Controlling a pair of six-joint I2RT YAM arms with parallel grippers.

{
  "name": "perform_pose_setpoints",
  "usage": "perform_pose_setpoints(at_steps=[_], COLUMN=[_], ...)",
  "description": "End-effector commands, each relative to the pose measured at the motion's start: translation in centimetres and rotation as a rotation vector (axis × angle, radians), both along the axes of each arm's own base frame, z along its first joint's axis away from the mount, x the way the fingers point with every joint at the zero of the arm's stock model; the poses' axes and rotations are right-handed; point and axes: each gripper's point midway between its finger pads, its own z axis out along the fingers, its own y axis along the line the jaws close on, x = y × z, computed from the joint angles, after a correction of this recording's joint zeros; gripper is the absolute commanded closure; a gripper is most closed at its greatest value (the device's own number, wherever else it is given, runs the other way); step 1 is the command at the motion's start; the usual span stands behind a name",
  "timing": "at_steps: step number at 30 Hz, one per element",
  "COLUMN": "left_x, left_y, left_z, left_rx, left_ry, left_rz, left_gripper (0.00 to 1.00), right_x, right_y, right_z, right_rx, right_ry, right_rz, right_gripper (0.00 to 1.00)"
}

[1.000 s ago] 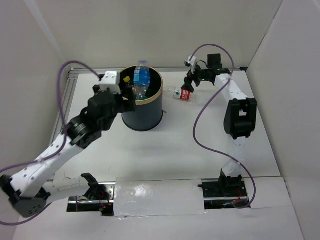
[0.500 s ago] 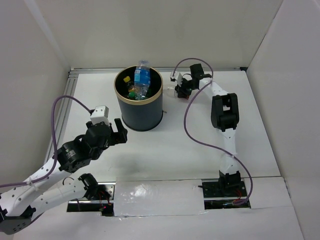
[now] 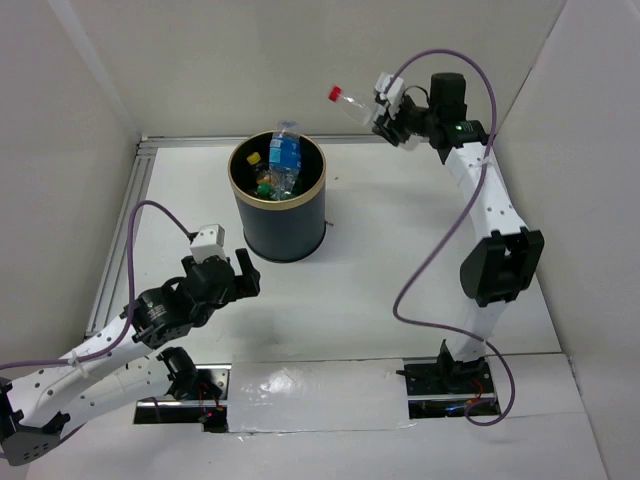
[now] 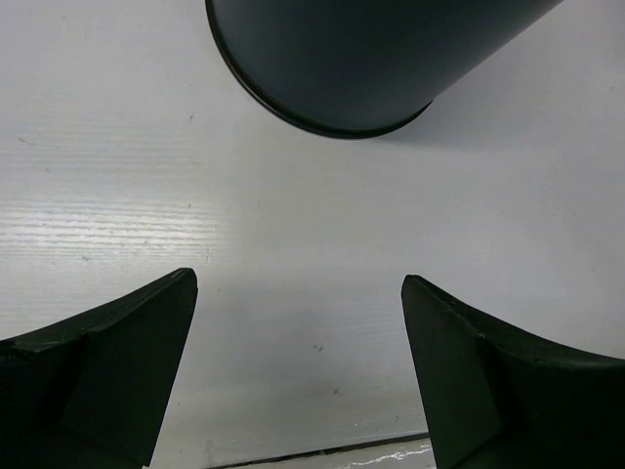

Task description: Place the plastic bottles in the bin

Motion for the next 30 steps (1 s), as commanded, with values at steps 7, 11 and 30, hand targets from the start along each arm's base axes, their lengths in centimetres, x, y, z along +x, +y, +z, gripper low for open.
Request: perform_pose_setpoints(at_steps=[7,11,30], left_x=[0.0,-0.6,-0.1], left_y=[-0.4,-0.5,-2.1], left_z=[1.5,0.9,0.1], left_rx=[-0.122,-0.144,-0.124], left_ry=[-0.069,-0.05,-0.044], left_rz=[0.025,0.017,-0.036], left_gripper=[0.01,0.01,0.01], right_x=[-5.9,-7.6,-13.7], right_y=[16.4,21.5,22.9], right_z=[10.5,10.5,7.0], right_rx=[0.224,0.352,0.305], right_ry=[-0.132,-0.016,0.171], right_rz=[0.384,0.455,0.491], right_gripper=[0.87,0.85,0.01])
